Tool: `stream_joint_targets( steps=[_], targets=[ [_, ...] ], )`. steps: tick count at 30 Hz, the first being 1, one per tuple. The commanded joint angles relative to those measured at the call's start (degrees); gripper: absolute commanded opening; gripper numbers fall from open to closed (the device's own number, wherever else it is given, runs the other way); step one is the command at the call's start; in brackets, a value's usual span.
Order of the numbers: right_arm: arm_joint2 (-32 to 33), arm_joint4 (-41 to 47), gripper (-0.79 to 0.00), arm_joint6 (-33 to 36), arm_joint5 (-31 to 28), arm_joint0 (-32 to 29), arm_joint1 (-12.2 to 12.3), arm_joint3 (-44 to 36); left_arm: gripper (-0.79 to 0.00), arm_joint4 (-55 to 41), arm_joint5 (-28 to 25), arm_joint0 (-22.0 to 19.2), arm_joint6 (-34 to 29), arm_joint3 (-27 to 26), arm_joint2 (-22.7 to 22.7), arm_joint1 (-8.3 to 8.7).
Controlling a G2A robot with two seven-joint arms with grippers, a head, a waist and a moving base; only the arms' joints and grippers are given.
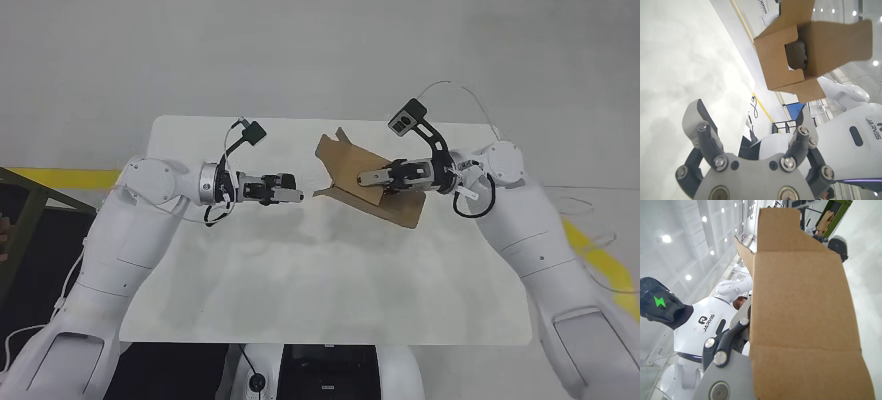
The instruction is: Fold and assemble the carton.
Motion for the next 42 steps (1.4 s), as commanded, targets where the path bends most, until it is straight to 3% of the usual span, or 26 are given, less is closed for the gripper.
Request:
stream_joint_targets(
  steps=[1, 9, 25, 42],
  targets=[
    [0.37, -0.57, -0.785, -0.46, -0.45, -0.09, -0.06, 0.75, 0.000, 0.44, 0.33, 0.31, 0.04, -0.57, -0.01, 0.11],
    [0.12, -2.66, -0.785, -1.71, -1.70, 0.47, -0.70, 1.99, 0.000, 1.94, 1.01, -0.64, -0.06, -1.80, 2.09, -0.05],
    [-3.81, -3.79, -0.785, -0.77, -0.76, 2.95, -3.15, 3.86, 0.000, 0.48, 0.32, -2.69, 1.16, 4.09, 3.34, -0.29],
    [-5.32, -4.87, -0.785, 0.94, 0.95, 2.42, -4.14, -0.06, 0.000, 1.01, 0.80, -3.34, 1.42, 4.14, 5.02, -0.40]
  ],
)
